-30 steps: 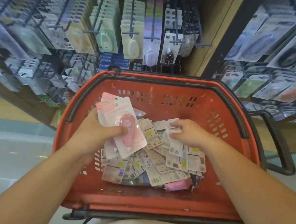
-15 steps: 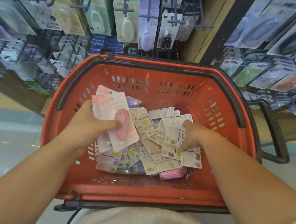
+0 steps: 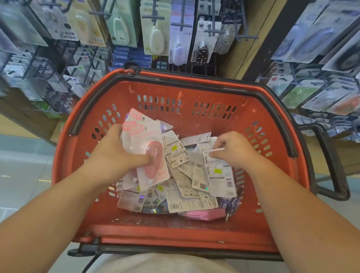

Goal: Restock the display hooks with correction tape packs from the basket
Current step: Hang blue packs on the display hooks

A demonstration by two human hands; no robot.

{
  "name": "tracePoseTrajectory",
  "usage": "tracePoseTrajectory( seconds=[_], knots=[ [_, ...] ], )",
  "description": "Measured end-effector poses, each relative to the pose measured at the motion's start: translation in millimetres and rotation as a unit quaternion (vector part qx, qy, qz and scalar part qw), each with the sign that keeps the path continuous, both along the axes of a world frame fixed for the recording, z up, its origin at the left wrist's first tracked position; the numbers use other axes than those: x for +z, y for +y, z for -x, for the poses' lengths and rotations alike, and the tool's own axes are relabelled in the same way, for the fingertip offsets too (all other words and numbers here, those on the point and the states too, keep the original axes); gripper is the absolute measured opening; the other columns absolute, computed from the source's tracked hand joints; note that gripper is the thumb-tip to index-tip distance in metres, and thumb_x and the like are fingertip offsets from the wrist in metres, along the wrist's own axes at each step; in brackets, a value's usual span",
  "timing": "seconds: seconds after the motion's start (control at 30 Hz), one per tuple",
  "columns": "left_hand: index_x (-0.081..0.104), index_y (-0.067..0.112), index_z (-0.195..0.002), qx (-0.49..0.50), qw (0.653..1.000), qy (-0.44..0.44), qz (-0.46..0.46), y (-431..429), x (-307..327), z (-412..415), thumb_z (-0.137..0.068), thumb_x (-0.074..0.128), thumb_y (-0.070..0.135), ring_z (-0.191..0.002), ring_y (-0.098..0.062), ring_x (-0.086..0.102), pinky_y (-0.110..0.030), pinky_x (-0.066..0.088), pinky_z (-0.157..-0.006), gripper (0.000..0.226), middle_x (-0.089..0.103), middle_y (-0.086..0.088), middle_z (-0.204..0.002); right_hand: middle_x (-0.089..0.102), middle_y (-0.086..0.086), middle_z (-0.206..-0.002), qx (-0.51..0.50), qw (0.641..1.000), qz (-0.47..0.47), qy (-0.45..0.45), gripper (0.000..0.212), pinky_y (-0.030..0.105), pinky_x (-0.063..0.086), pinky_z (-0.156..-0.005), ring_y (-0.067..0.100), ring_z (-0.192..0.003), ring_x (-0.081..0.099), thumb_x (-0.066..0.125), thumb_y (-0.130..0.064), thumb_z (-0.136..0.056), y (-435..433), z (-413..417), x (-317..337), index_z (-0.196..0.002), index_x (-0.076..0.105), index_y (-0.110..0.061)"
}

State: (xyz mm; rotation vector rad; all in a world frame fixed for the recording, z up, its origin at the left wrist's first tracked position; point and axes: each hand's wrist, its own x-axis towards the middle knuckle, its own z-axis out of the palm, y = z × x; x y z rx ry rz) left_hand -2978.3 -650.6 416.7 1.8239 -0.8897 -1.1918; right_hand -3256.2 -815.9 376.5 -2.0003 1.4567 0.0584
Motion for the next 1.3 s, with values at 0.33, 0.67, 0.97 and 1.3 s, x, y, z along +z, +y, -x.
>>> tracePoseTrajectory(
  seconds=[0.33, 0.67, 0.97, 1.3],
  knots=[
    [0.057, 0.026, -0.131, 0.011, 1.0, 0.003, 0.01, -1, -8, -8, -0.049, 0.098, 0.036, -0.106, -0.02, 0.077, -0.055, 0.063, -0.088, 0.093, 0.078, 0.004, -0.117, 0.064, -0.014, -0.1, 0.043, 0.994, -0.046, -0.09, 0.033, 0.027, 0.046, -0.074, 0.008, -0.091, 0.06, 0.07, -0.056, -0.089, 34, -46, 2, -0.103, 0.069, -0.026],
    [0.058, 0.023, -0.132, 0.038, 0.999, 0.018, 0.003, -1, -11, -16, -0.049, 0.096, 0.034, -0.104, -0.021, 0.077, -0.056, 0.062, -0.088, 0.092, 0.078, 0.002, -0.116, 0.036, -0.001, -0.156, 0.256, 0.948, -0.141, 0.121, 0.088, 0.038, 0.042, -0.11, 0.023, -0.137, 0.046, 0.069, -0.056, -0.09, 50, -48, -43, -0.161, 0.026, -0.027],
    [0.062, 0.016, -0.131, 0.044, 0.999, 0.023, -0.007, -2, -6, -16, -0.052, 0.089, 0.026, -0.103, -0.02, 0.078, -0.053, 0.062, -0.09, 0.083, 0.079, -0.001, -0.114, 0.047, 0.0, -0.124, 0.207, 0.964, -0.068, 0.153, 0.05, 0.044, 0.053, -0.092, 0.021, -0.105, 0.058, 0.068, -0.062, -0.086, 61, -68, -50, -0.117, 0.063, -0.023],
    [0.06, 0.02, -0.129, 0.087, 0.996, 0.0, -0.022, -3, 3, -9, -0.045, 0.087, 0.033, -0.102, -0.016, 0.077, -0.053, 0.062, -0.092, 0.089, 0.079, 0.005, -0.111, 0.054, -0.008, -0.111, 0.18, 0.979, -0.074, 0.051, 0.039, 0.035, 0.051, -0.082, 0.018, -0.098, 0.056, 0.087, -0.039, -0.075, 61, -56, -37, -0.095, 0.055, -0.032]
  ],
)
